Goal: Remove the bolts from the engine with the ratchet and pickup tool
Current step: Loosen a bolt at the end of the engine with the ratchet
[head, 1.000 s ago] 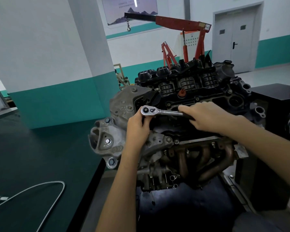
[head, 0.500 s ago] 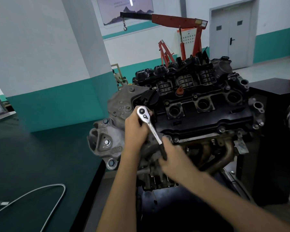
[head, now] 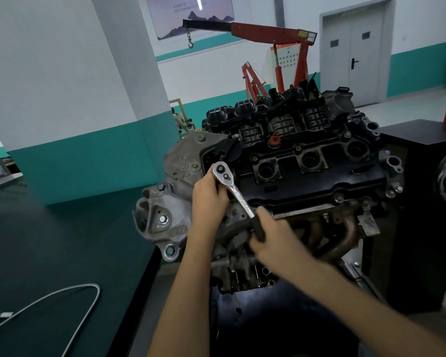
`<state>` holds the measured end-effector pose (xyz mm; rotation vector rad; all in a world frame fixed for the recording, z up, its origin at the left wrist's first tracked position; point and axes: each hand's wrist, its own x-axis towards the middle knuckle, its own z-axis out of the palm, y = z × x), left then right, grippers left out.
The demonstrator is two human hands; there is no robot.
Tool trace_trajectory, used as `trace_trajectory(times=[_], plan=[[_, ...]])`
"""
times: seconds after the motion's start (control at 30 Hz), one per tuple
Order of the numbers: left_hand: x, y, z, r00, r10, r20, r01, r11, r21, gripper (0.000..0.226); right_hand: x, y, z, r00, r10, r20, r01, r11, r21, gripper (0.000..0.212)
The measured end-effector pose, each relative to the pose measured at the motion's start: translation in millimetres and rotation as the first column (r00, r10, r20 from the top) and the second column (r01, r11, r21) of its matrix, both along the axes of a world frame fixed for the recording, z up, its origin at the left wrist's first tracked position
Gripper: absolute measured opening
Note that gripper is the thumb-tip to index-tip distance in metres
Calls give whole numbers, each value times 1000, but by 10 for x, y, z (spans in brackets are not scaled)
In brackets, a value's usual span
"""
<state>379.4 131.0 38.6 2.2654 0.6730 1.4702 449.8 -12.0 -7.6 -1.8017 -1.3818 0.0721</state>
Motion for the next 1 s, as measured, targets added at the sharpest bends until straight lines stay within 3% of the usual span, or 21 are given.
trace_trajectory(times=[0.1,0.2,0.3,0.37,0.47,0.53,0.57,0.67,0.77,0.9,1.0], plan=[[-4,30,-30,999,-33,33,35,996,-78,11,-444,211,-137,981,28,-194,-11,996,88,34],[-28,22,-35,996,-76,52,80,993,-84,14,-453,243,-131,976,39,-213,-22,996,82,37],[-60,10,14,987,-156,27,157,988,-5,22,-38,74,8,996,68,-50,-70,997,-43,31],[-74,9,34,983,-183,-9,183,983,15,23,365,-24,225,983,75,166,-53,989,-138,31],[-66,31,28,988,-154,1,154,987,-34,16,881,-34,701,809,69,583,73,974,-217,37],[-48,21,13,991,-130,30,131,991,-31,16,1002,11,881,687,55,724,121,975,-189,38],[-39,2,13,993,-107,52,108,994,-27,17,988,14,875,677,34,735,131,977,-166,37],[-5,-19,13,996,-50,76,52,998,-27,22,690,-78,550,804,-44,593,125,987,-97,29],[0,-3,11,998,-39,52,41,998,-39,28,168,-55,119,989,-17,147,25,999,-47,26],[-6,10,-2,995,-59,79,66,993,-94,40,-470,226,-159,984,32,-177,-24,998,51,37],[-31,13,6,995,-82,61,86,994,-63,39,-357,205,-141,991,29,-132,-28,1000,15,42]])
